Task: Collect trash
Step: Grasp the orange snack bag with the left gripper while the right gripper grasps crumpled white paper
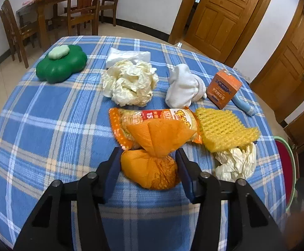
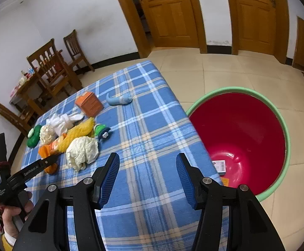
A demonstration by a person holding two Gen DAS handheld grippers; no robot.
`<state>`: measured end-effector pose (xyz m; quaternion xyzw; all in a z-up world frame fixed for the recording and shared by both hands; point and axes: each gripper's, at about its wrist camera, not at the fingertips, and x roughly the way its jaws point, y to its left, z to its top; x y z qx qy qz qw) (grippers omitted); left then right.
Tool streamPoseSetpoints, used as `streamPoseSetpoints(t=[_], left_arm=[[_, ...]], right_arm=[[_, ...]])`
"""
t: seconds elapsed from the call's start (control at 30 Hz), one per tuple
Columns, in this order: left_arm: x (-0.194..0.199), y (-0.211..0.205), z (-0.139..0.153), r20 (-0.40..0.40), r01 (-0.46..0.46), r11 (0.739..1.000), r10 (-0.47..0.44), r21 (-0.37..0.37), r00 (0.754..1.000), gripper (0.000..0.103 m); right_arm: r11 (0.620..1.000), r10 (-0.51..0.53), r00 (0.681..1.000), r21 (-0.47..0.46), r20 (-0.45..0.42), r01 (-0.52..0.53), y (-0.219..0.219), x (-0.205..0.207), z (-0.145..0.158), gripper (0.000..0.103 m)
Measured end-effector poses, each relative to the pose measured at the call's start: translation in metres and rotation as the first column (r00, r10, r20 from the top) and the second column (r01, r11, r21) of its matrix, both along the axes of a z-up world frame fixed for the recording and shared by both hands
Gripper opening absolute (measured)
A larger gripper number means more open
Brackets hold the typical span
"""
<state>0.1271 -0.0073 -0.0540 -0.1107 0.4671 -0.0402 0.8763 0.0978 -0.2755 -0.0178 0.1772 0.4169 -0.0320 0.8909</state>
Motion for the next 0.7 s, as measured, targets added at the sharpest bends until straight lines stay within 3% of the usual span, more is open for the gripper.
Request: streamPoseSetpoints(t=[0.37, 0.7], left_arm=[[-0.022, 0.021, 0.017, 0.044, -0.020, 1.000, 0.020, -0.004, 0.999, 0.046], [-0.027, 0.042, 0.018, 0.049, -0.062, 0.998, 0.063, -0.019, 0.997, 0.046]], right_arm=[[0.994, 0.108, 0.994, -0.024, 0.006, -0.108, 0.038, 0.014, 0.001, 0.058], [0.961, 0.265, 0.964, -0.070, -0.021, -0.266, 0.099, 0.046, -0.011, 0.058]])
